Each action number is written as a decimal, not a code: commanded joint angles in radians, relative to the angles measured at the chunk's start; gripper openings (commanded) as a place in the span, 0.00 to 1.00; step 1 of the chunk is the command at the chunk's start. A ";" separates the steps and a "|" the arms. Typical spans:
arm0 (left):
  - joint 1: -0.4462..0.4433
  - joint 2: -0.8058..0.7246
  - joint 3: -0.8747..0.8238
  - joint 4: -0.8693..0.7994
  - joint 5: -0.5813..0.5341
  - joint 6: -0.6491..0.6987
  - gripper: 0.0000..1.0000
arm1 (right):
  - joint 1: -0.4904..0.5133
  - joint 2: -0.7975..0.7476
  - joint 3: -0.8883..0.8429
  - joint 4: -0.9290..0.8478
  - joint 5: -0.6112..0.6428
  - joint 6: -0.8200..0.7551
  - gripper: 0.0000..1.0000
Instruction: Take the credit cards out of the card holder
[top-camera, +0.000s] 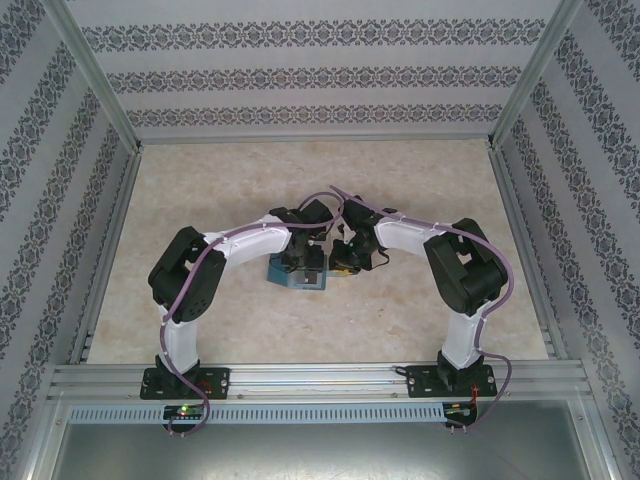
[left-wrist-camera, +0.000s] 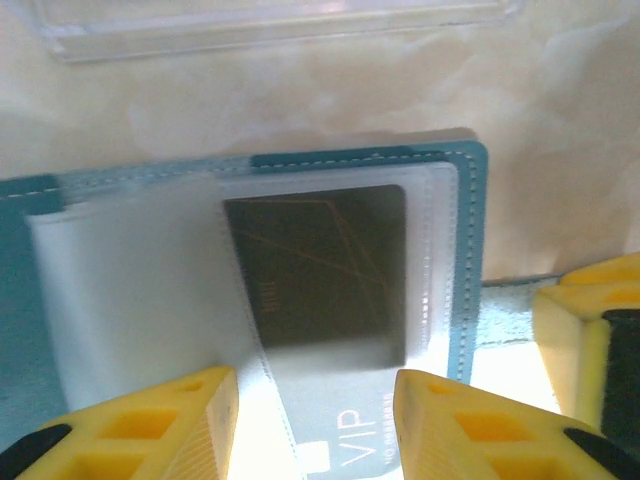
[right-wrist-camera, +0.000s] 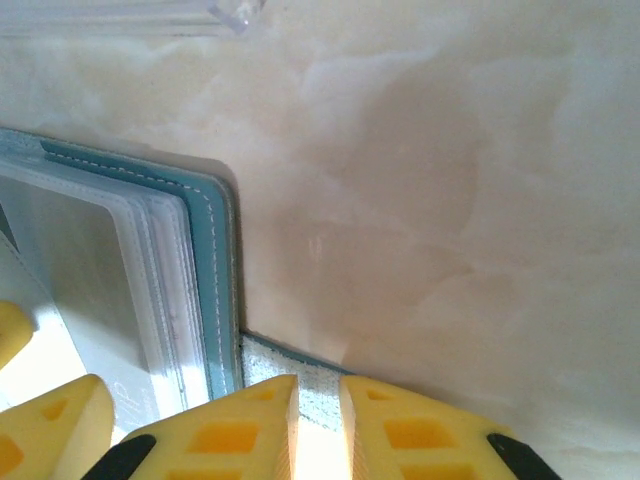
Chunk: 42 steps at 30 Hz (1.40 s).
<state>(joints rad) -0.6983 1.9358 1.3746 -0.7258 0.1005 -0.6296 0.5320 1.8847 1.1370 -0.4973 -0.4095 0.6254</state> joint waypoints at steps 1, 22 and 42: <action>0.006 0.013 0.041 -0.118 -0.077 0.042 0.46 | -0.013 -0.005 -0.002 -0.058 0.046 -0.017 0.21; 0.008 -0.012 0.043 -0.181 -0.141 0.083 0.22 | -0.017 -0.007 0.003 -0.079 0.070 -0.025 0.21; 0.008 -0.063 -0.065 -0.135 -0.055 0.072 0.24 | -0.048 -0.062 -0.011 -0.176 0.172 -0.070 0.21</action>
<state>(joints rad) -0.6983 1.8854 1.3277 -0.8257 0.0856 -0.5636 0.4862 1.8431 1.1343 -0.6365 -0.2707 0.5690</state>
